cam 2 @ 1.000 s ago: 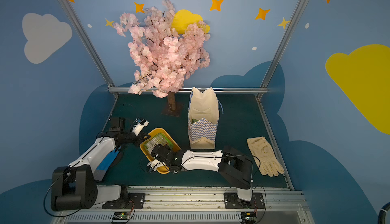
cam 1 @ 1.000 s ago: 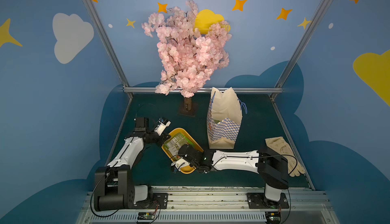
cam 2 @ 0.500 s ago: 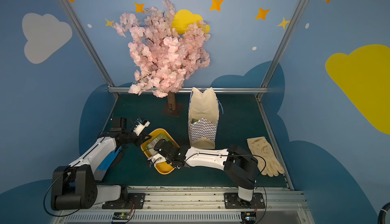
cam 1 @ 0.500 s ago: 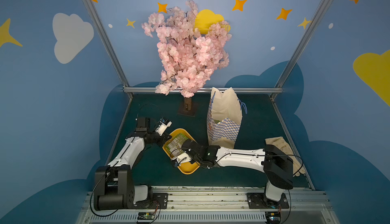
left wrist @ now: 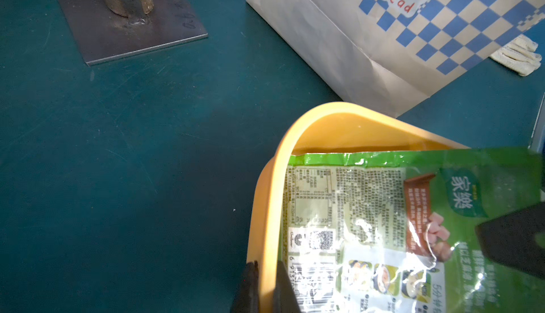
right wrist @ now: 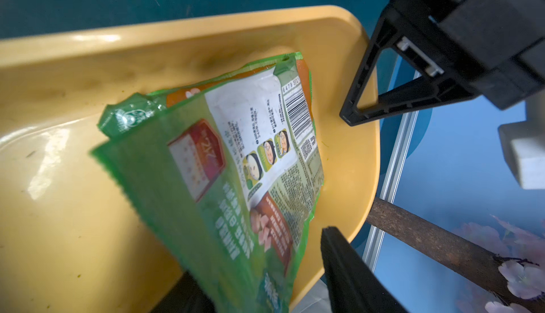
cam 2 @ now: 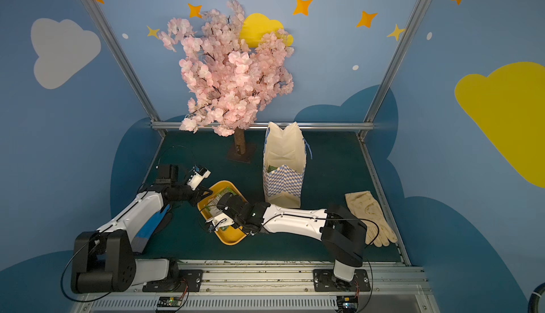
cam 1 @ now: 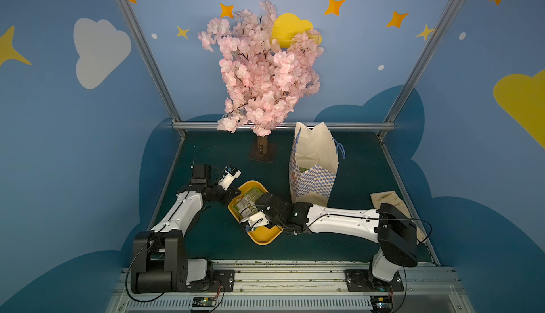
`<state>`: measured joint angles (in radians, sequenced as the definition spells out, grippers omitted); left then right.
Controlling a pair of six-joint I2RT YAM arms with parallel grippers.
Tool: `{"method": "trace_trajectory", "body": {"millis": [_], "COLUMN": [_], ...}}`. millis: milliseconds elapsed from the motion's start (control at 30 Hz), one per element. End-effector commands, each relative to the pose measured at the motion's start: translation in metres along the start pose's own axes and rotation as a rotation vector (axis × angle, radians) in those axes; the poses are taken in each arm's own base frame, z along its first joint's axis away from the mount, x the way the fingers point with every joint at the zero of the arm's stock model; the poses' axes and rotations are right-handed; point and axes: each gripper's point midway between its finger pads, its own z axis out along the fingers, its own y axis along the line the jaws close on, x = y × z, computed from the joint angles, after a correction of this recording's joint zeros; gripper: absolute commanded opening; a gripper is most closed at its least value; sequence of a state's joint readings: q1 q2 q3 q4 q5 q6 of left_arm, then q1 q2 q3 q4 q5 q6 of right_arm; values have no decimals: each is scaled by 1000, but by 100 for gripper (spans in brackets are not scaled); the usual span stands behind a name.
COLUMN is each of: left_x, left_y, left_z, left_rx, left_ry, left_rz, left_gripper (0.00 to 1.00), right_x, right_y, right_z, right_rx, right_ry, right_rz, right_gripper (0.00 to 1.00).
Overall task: Place the condiment packets inside the bag
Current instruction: Pick up the condiment packet from the storage box.
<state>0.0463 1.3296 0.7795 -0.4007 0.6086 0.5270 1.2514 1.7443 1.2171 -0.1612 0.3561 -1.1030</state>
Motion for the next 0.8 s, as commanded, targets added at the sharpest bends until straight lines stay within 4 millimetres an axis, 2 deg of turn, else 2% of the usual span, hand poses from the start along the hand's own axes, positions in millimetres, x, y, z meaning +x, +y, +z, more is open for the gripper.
{"method": "trace_trajectory", "body": {"millis": [0,100,267,367,467,633,767], "left_x": [-2,-2,-2,0,3,7,7], "left_y": [-6,-6,-6,-5,-1,4,9], "left_z": [1,0,1,3,4,8,9], "left_rx": [33,30,34,32,16,-1,-16], "left_ry": [-16,-16,-14,-6,0,14,18], "left_rz": [-14,-16,-27,-34,-36,-46,-55], "left_gripper": [3,3,3,3,3,3,3], "right_x": [4,2,-5,-7,-8,-9,-4], "right_y": [-3,-3,-22,-36,-46,-68,-99], "right_z": [3,10,20,9,-11,-67,-118], "right_rx": [19,36,139,175,184,206,246], "right_ry": [10,15,20,9,-16,-74,-110], "right_rz": [24,17,32,55,96,218,375], "right_gripper": [53,43,0,0,0,0,0]}}
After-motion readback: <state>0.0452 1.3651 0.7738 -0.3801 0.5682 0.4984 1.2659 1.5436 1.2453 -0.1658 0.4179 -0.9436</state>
